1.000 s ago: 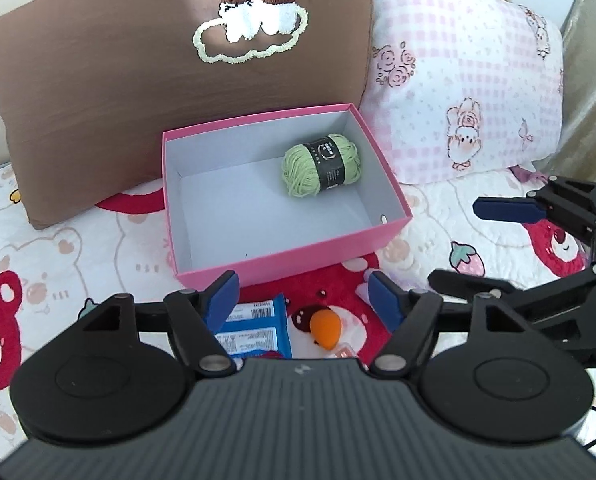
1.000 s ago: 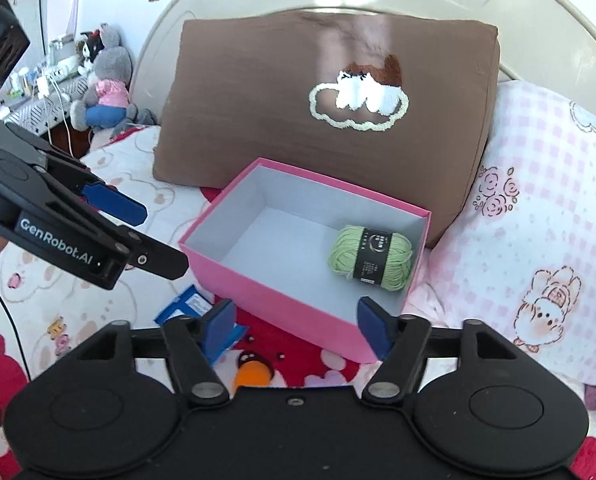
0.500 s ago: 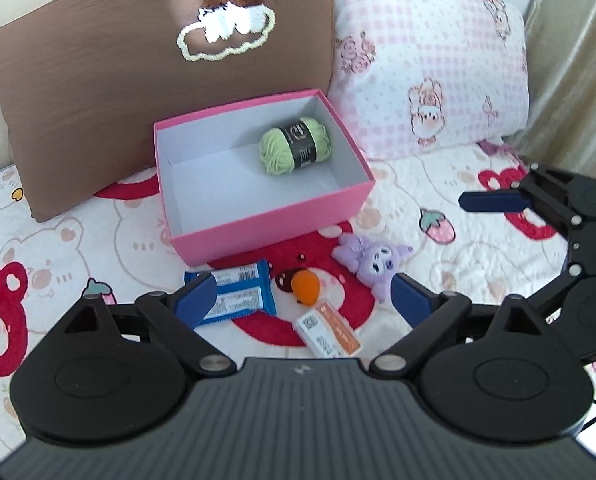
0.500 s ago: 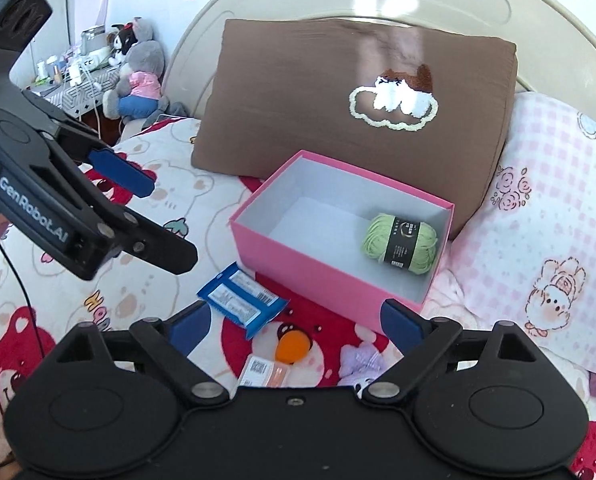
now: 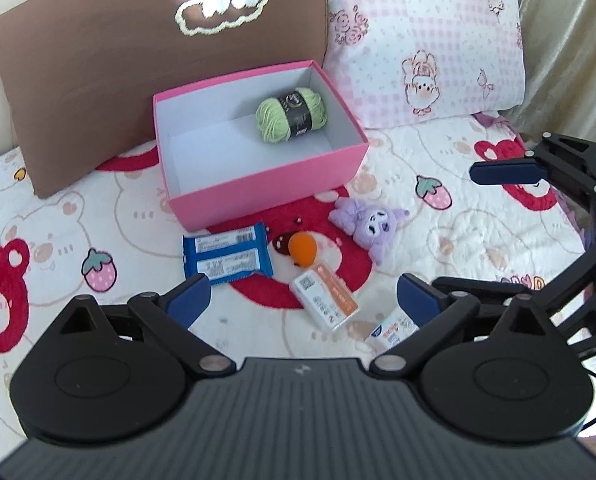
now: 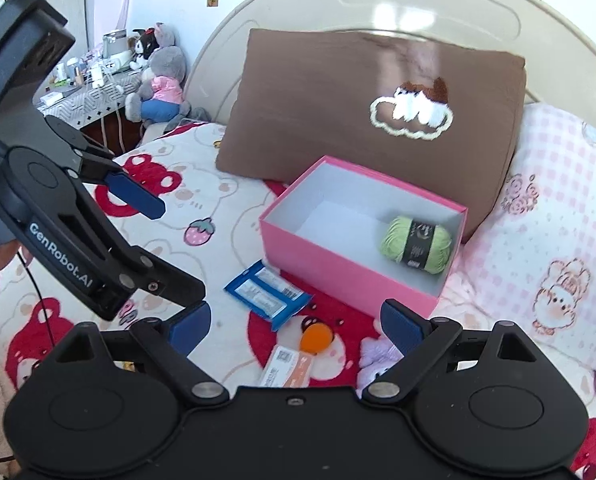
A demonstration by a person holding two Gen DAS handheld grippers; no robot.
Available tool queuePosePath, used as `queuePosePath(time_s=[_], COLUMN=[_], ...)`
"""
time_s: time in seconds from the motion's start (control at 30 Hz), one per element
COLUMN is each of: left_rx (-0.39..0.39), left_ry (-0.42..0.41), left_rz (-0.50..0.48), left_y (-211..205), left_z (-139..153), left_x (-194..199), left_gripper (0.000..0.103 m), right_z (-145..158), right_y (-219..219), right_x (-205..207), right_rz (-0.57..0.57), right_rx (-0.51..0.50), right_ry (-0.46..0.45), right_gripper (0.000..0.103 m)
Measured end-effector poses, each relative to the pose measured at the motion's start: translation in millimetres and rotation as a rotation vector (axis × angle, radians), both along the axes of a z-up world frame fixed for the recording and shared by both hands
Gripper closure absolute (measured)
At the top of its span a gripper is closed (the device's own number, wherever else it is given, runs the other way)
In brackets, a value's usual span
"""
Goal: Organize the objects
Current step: 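Withdraw the left tool from the box toward the small white wipes pack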
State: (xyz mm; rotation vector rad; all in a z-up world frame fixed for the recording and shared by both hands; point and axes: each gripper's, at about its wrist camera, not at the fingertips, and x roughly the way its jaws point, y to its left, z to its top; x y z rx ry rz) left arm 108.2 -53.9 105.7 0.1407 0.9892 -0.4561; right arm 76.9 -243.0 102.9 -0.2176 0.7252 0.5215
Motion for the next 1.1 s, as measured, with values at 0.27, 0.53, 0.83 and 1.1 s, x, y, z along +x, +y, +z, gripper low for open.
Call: queuePosePath(time_s=[0.27,0.53,0.83,1.1], left_rx=[0.010,-0.016,-0.049,-0.040], left_ry=[0.040,0.126,0.247,0.281], left_rz=[-0.010,-0.013,0.010,0.002], left_y=[5,0,-8,-11], left_z=[-18,-55,-97,-108], left_x=[-18,-31,-37,-41], left_gripper=[0.002,0.003,0.005,0.004], right_z=[-23,-65,-96,-108], right_y=[-4,-18,-30,-33], right_x=[-21,-34,-38,-45], right_rz=[0.052,0.056,0.020,0.016], right_rx=[0.000,0.029,0.005,-0.027], right_ry=[0.068,0.146,0.206,0.234], right_gripper=[0.009,0.009,0.009,0.009])
